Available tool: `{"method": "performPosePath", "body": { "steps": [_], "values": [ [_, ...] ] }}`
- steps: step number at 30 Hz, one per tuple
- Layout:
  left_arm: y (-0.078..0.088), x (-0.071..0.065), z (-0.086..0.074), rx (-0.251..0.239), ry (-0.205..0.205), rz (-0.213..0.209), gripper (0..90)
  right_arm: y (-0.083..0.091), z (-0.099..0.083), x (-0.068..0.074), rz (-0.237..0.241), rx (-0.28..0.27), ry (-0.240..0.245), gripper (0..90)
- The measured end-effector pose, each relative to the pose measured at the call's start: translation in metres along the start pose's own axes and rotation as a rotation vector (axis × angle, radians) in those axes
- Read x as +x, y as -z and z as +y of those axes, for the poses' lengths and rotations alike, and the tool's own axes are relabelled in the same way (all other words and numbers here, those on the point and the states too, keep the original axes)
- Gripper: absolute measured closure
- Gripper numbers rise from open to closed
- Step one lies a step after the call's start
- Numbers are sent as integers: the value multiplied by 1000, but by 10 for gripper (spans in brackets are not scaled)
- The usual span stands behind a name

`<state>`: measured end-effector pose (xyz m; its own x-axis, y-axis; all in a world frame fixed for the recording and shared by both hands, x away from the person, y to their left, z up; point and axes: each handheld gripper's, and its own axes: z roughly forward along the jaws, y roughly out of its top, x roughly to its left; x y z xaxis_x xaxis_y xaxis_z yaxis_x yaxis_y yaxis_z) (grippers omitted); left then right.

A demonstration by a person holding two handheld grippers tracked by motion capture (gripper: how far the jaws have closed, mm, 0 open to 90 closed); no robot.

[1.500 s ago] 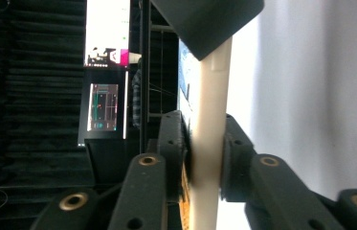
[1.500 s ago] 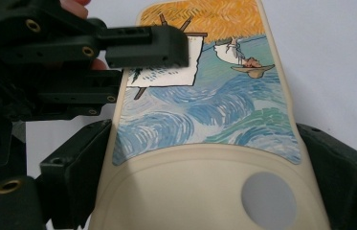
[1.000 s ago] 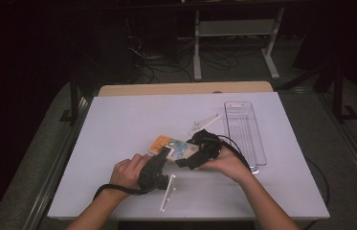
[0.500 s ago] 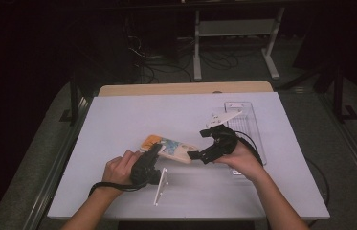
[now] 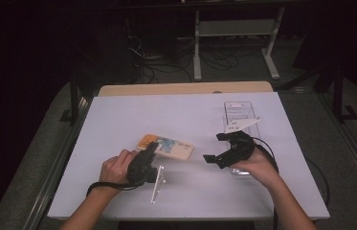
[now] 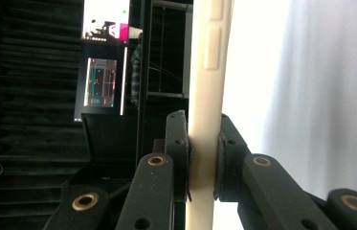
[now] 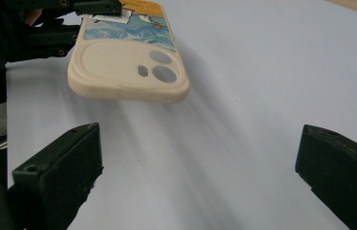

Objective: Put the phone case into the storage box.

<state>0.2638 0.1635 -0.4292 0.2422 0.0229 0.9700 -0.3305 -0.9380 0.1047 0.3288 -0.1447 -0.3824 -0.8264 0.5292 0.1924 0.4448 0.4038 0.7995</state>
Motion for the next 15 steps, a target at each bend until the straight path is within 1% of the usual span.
{"method": "performPosePath", "body": {
  "steps": [2, 5, 7, 9, 13, 14, 15],
  "values": [
    [0, 0, 0, 2, -1, -3, 793, 1, -3, -2, -9, 3, 5, 17],
    [0, 0, 0, 2, 2, -3, 793, 1, -6, -4, 4, 2, -3, 17],
    [0, 1, 0, 2, 10, -8, 793, 0, -6, -5, 16, 14, -11, 17],
    [0, 1, -1, 4, 12, -9, 793, -1, -7, -5, 11, 21, -11, 17],
    [0, 1, -1, 2, 33, -17, 793, -2, -8, -4, 22, 22, -10, 17],
    [0, 2, -1, 0, 44, -23, 793, -2, -8, -4, 22, 21, -12, 17],
    [-1, 1, -1, -11, 64, -25, 793, -2, -9, -4, 22, 21, -15, 17]
  ]
}}
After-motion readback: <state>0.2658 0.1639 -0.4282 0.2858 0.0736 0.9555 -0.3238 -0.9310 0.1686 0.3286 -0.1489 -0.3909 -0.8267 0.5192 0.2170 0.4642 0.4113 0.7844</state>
